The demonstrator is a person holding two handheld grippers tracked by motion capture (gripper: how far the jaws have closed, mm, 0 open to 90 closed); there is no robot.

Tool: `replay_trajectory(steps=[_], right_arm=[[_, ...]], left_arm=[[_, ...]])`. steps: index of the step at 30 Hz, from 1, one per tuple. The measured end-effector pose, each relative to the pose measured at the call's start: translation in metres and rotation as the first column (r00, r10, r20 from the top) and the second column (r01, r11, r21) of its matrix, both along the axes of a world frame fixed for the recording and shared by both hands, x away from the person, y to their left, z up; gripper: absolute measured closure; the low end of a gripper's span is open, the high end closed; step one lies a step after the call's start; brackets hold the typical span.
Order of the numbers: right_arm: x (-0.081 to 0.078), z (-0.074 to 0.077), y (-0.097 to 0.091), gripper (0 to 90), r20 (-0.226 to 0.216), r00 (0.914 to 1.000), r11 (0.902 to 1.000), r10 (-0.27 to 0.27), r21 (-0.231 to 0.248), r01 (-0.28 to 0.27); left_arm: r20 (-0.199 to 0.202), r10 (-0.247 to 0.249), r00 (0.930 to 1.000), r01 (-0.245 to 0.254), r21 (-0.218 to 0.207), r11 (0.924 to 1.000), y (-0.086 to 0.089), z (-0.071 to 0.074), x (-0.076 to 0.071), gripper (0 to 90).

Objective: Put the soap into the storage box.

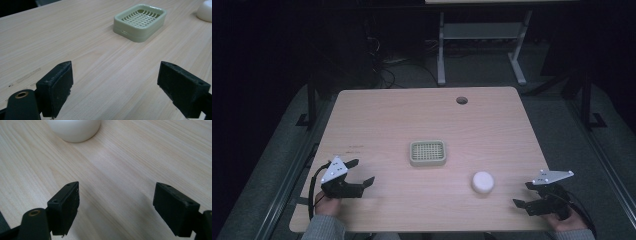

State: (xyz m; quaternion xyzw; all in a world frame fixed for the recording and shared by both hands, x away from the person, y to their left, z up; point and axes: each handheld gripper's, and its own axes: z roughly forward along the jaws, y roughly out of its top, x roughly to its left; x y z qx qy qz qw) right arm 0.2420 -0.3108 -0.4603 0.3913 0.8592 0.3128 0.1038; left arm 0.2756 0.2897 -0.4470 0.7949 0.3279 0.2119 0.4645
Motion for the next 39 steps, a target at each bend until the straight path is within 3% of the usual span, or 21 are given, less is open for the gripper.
replay_trajectory(steps=[5,18,26,39], right_arm=[[-0.001,0.001,0.002,20.5,0.000,1.0000,1.0000,0.001,0.007,-0.001],[0.004,0.018,0.019,19.0,0.001,0.9992,0.9984,0.039,-0.039,-0.039],[0.013,0.029,0.036,19.0,-0.017,0.9953,0.9911,0.095,-0.092,-0.097],[0.022,0.044,0.052,18.7,-0.039,0.9882,0.9794,0.148,-0.133,-0.152]], left_arm=[[-0.001,-0.010,1.0000,0.010,0.007,0.9999,0.000,0.000,-0.001,12.8],[-0.002,0.004,1.0000,-0.004,0.006,1.0000,0.002,0.000,-0.001,12.8],[-0.001,0.003,1.0000,-0.003,0.009,1.0000,0.001,0.000,-0.001,12.9],[0.006,0.001,1.0000,-0.001,0.010,0.9999,0.003,0.001,-0.001,12.8]])
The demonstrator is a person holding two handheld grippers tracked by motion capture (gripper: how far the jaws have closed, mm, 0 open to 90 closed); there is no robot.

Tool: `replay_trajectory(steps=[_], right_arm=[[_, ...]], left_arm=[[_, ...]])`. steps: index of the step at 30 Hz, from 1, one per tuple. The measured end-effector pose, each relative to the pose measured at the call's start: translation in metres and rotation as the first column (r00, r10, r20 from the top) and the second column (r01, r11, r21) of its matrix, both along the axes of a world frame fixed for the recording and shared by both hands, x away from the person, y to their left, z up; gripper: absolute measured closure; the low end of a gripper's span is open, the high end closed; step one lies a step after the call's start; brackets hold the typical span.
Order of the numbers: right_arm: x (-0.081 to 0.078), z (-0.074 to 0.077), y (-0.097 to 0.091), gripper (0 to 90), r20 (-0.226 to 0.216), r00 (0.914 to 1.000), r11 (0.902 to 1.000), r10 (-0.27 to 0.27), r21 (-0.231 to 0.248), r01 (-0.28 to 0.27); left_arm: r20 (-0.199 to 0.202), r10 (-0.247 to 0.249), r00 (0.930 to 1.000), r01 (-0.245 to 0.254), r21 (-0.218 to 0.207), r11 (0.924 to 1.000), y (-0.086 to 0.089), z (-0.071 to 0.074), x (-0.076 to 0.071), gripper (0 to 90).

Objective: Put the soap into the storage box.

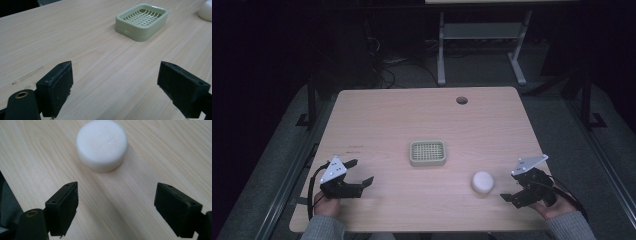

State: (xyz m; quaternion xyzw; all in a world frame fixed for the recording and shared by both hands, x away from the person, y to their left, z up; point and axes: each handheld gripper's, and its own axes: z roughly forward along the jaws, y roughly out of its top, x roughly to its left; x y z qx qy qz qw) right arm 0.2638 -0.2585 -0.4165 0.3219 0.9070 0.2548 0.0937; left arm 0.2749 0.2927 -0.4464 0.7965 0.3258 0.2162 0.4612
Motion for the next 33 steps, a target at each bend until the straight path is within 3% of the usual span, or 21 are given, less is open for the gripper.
replay_trajectory(steps=[15,33], right_arm=[[0.012,0.009,0.023,18.0,-0.026,0.9980,0.9972,0.057,-0.047,-0.058],[0.023,0.007,0.044,18.0,-0.051,0.9935,0.9895,0.102,-0.097,-0.107]], left_arm=[[-0.003,0.006,1.0000,-0.006,-0.018,0.9998,0.000,0.000,-0.001,12.8],[0.002,0.004,1.0000,-0.004,-0.022,0.9997,0.000,0.001,-0.001,12.8]])
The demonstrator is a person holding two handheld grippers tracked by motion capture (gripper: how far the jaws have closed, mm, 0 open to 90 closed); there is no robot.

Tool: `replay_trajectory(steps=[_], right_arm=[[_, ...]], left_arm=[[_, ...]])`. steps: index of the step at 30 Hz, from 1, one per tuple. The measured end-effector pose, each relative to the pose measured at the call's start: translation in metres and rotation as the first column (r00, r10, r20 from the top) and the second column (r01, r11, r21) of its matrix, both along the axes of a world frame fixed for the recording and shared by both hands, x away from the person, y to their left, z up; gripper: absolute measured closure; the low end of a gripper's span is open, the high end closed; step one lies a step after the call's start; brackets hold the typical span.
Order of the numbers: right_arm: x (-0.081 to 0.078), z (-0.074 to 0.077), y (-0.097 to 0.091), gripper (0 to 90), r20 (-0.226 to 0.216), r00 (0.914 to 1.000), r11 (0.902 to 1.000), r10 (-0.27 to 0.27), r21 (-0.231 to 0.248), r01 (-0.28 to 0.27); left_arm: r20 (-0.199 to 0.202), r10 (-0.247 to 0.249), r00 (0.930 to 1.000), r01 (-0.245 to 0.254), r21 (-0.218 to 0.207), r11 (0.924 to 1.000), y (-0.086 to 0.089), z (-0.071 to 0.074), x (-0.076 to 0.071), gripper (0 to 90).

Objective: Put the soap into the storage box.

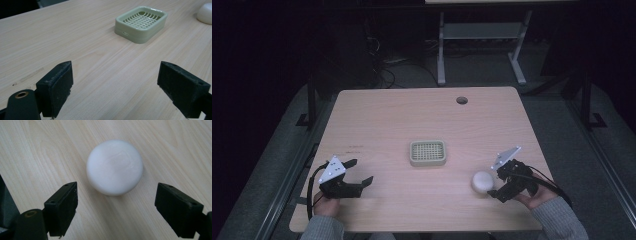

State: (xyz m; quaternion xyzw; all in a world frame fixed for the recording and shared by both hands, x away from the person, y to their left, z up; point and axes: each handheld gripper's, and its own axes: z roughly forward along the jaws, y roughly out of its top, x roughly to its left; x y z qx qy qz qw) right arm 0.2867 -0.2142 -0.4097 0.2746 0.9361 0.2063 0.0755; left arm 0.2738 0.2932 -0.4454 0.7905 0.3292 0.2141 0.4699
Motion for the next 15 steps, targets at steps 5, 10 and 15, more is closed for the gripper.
replay_trajectory(steps=[5,10,15], right_arm=[[0.003,-0.001,0.006,18.0,-0.004,0.9999,0.9997,0.017,-0.017,-0.017],[0.008,0.002,0.013,18.0,-0.007,0.9997,0.9991,0.025,-0.034,-0.026],[0.013,0.000,0.020,18.0,-0.028,0.9993,0.9977,0.027,-0.061,-0.028]], left_arm=[[0.000,0.000,1.0000,0.000,-0.001,1.0000,0.001,0.000,0.000,12.8],[0.003,0.000,1.0000,0.000,0.002,1.0000,0.002,0.001,0.001,12.8],[0.002,0.002,1.0000,-0.002,-0.003,1.0000,0.002,0.001,0.000,12.8]])
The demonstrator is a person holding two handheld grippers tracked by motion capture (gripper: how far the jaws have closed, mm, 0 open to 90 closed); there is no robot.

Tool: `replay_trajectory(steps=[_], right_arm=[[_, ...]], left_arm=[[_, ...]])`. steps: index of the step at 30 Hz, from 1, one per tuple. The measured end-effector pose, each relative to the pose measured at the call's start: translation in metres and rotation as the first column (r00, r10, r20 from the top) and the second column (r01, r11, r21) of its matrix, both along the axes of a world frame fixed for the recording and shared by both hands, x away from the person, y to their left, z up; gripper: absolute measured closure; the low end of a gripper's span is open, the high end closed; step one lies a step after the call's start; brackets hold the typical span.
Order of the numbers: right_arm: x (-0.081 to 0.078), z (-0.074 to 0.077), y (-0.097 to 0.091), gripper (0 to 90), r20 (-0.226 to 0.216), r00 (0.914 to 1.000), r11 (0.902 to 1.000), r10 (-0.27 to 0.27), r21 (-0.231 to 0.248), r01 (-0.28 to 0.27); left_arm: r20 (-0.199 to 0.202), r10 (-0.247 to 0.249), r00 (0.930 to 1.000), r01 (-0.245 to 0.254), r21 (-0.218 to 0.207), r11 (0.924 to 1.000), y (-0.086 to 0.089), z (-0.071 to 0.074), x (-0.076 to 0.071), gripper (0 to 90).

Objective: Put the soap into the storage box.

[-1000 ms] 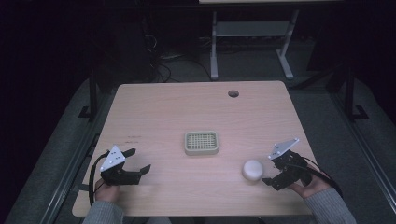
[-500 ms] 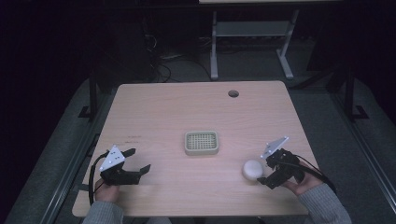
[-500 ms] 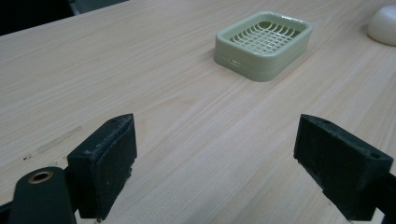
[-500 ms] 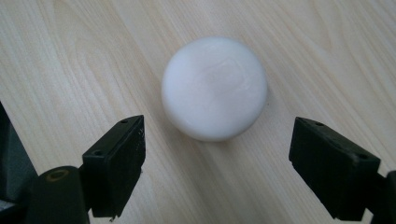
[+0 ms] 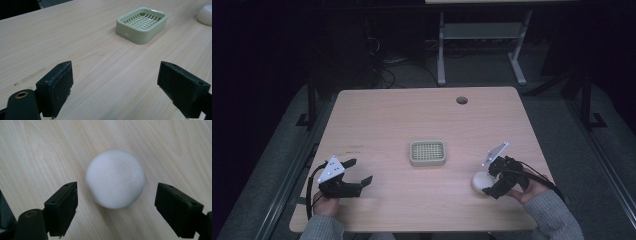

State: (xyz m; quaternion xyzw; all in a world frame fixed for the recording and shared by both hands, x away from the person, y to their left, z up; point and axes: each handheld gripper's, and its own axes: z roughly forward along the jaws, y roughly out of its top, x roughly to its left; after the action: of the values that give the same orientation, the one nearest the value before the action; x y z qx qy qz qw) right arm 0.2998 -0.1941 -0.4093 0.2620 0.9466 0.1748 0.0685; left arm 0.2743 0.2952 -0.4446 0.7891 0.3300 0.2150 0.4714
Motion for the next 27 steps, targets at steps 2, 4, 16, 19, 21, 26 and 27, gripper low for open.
replay_trajectory(steps=[2,4,16,19,21,26,27], right_arm=[[0.002,-0.002,0.003,18.0,-0.011,0.9999,0.9999,0.008,-0.013,-0.008],[0.005,-0.004,0.006,18.0,-0.015,0.9998,0.9996,0.010,-0.026,-0.010],[0.016,-0.014,0.017,16.7,-0.064,0.9979,0.9975,0.014,-0.069,-0.018],[0.018,-0.017,0.020,16.6,-0.078,0.9969,0.9965,0.011,-0.082,-0.018],[0.019,-0.019,0.022,16.6,-0.079,0.9967,0.9954,0.018,-0.093,-0.025],[0.022,-0.024,0.026,16.6,-0.096,0.9952,0.9930,0.020,-0.114,-0.031],[0.022,-0.025,0.027,16.7,-0.093,0.9954,0.9921,0.022,-0.121,-0.033]], left_arm=[[-0.001,-0.001,1.0000,0.001,0.000,1.0000,0.000,0.000,0.000,12.8],[0.001,-0.002,1.0000,0.002,0.001,1.0000,0.000,0.000,0.000,12.8],[0.003,-0.003,1.0000,0.003,-0.004,1.0000,-0.001,0.000,0.000,12.8],[0.003,-0.003,1.0000,0.003,-0.003,1.0000,-0.001,0.000,0.000,12.8],[0.005,-0.003,1.0000,0.003,-0.003,1.0000,-0.001,0.000,0.000,12.8],[0.005,-0.002,1.0000,0.002,-0.003,1.0000,-0.001,0.000,0.000,12.8],[0.004,-0.002,1.0000,0.002,-0.004,1.0000,-0.001,0.000,0.000,12.8]])
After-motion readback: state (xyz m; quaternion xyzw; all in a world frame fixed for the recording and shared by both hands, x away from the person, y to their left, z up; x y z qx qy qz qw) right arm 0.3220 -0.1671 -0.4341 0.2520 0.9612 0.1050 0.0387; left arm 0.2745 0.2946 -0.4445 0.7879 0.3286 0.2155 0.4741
